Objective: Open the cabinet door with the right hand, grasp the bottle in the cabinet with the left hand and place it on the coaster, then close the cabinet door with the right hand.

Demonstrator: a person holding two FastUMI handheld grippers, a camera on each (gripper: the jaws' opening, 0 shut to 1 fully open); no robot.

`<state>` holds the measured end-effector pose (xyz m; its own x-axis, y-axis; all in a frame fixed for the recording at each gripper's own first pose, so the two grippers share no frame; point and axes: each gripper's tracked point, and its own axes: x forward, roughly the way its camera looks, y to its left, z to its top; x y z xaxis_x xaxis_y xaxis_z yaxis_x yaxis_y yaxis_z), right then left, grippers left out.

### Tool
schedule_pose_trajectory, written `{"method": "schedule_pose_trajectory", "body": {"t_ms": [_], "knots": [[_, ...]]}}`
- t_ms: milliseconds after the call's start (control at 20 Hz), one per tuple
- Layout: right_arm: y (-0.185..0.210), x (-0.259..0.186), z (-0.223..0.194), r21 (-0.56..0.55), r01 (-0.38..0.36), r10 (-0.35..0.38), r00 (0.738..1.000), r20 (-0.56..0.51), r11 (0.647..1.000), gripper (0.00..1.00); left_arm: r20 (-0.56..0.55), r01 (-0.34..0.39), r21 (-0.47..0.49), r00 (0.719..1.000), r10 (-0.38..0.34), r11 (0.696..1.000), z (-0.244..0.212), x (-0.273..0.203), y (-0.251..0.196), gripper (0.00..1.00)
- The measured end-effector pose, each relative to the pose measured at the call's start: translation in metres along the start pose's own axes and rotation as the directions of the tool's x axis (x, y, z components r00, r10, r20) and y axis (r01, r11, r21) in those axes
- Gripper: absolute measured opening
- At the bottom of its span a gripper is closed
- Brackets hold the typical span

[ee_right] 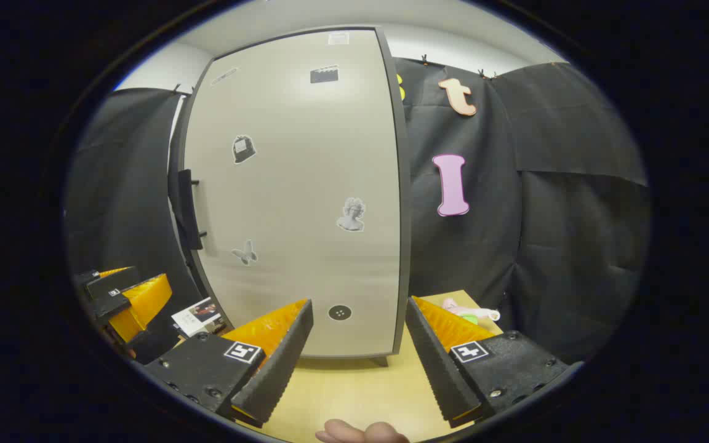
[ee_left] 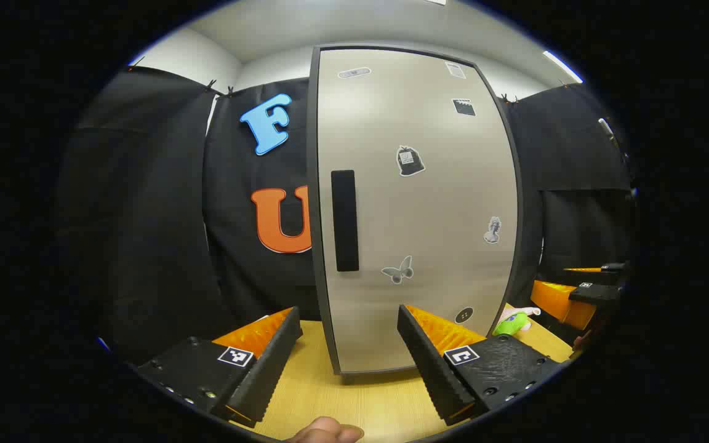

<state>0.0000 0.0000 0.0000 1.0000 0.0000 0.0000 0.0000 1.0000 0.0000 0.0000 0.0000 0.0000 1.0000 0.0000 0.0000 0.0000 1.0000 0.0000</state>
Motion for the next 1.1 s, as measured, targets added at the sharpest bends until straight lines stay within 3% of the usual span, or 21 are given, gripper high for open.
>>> {"method": "schedule_pose_trajectory", "body": {"t_ms": [800, 1100], "knots": [[0.000, -0.005, 0.005, -0.011, -0.014, 0.014, 1.000, 0.007, 1.000, 0.97, 0.018, 0.007, 0.011, 1.000, -0.007, 1.000, 0.004, -0.006, -0.004, 0.97], [0.016, 0.002, 0.023, -0.042, -0.045, 0.047, 0.998, 0.031, 0.998, 0.98, 0.044, 0.053, 0.027, 0.998, -0.054, 0.998, 0.003, -0.017, -0.007, 0.96]]}}
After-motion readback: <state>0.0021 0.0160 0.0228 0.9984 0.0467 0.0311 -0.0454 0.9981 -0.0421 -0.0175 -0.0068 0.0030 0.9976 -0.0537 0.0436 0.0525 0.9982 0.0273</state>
